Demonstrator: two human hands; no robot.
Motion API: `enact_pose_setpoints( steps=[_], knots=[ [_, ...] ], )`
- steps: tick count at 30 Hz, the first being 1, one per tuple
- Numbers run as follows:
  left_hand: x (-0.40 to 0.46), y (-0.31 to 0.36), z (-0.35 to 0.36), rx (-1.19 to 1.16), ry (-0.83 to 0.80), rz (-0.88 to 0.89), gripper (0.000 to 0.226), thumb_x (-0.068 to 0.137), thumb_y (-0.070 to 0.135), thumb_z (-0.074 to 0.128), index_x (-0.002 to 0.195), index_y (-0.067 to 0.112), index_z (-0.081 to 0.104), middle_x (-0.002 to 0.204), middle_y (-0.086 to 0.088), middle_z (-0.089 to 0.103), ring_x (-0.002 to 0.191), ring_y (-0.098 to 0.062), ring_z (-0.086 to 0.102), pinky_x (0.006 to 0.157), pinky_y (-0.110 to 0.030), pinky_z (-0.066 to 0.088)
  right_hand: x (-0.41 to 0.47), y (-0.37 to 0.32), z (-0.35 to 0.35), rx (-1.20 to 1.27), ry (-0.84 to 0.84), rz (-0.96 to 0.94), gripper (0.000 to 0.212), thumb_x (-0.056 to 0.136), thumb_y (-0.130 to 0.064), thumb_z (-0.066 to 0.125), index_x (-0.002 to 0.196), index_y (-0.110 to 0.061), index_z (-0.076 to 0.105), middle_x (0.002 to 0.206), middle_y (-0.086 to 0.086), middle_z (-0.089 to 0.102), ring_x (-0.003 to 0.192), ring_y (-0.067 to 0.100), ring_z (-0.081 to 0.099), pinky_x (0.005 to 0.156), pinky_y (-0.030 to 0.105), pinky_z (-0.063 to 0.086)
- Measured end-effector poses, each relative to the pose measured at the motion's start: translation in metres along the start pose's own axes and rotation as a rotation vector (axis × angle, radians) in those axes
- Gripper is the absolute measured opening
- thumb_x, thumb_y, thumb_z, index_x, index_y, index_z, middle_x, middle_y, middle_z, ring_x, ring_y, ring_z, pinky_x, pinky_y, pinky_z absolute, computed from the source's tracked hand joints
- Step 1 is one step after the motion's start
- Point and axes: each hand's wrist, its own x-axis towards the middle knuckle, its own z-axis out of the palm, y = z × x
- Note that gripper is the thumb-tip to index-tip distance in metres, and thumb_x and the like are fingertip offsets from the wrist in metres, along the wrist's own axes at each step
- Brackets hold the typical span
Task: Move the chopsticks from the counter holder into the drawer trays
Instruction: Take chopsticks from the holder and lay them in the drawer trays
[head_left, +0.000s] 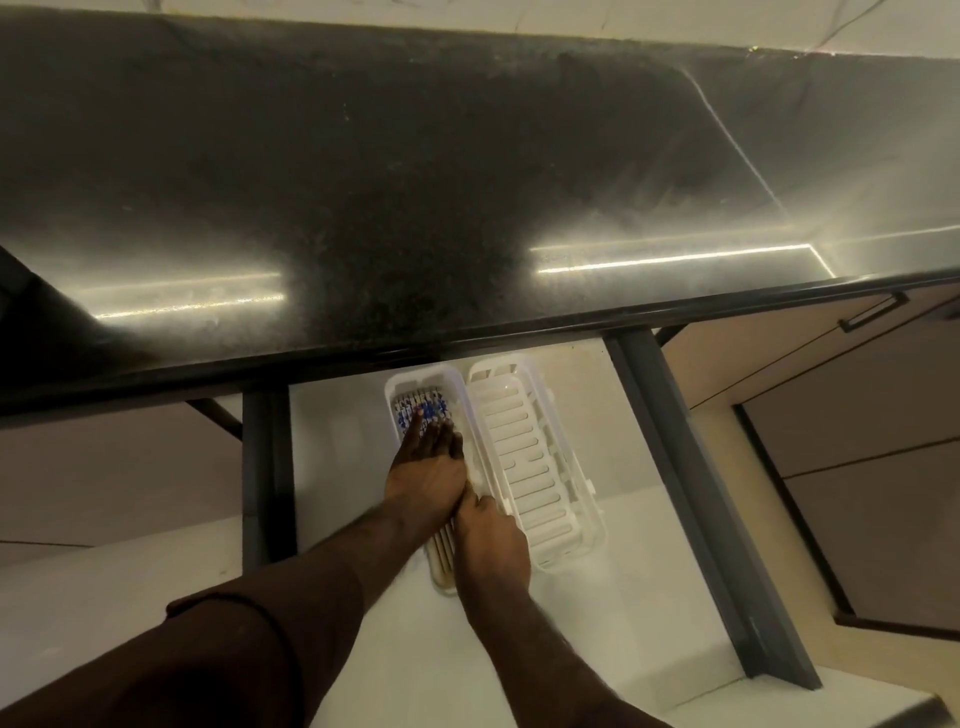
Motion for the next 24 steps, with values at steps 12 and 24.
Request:
enact_pose_setpoints(
  steps=[12, 24],
  knots=[
    [-0.030, -0.004, -0.041, -0.225, 0.166, 0.066, 0.049, 0.098, 0.024, 0.045, 0.144, 0.009, 0.037, 0.147, -0.011, 0.046, 0.126, -0.025, 0.053, 0.111, -0.043, 0.036, -0.042, -0.004, -0.042, 0.012, 0.247, -0.021, 0.031, 0.097, -0.024, 0.054, 0.127, -0.019, 0.048, 0.118, 0.006, 0.063, 0.102, 0.024, 0.064, 0.089, 0.036, 0.053],
    [-0.148, -0.010, -0.115, -0.519, 0.386, 0.034, 0.056, 0.101, 0.040, 0.037, 0.152, 0.022, 0.022, 0.162, -0.001, 0.015, 0.148, -0.024, 0.020, 0.118, -0.047, -0.002, -0.147, -0.028, -0.106, 0.074, 0.535, -0.080, 0.050, 0.090, -0.051, 0.058, 0.131, -0.024, 0.047, 0.117, 0.000, 0.067, 0.096, 0.021, 0.069, 0.087, 0.041, 0.058]
  ],
)
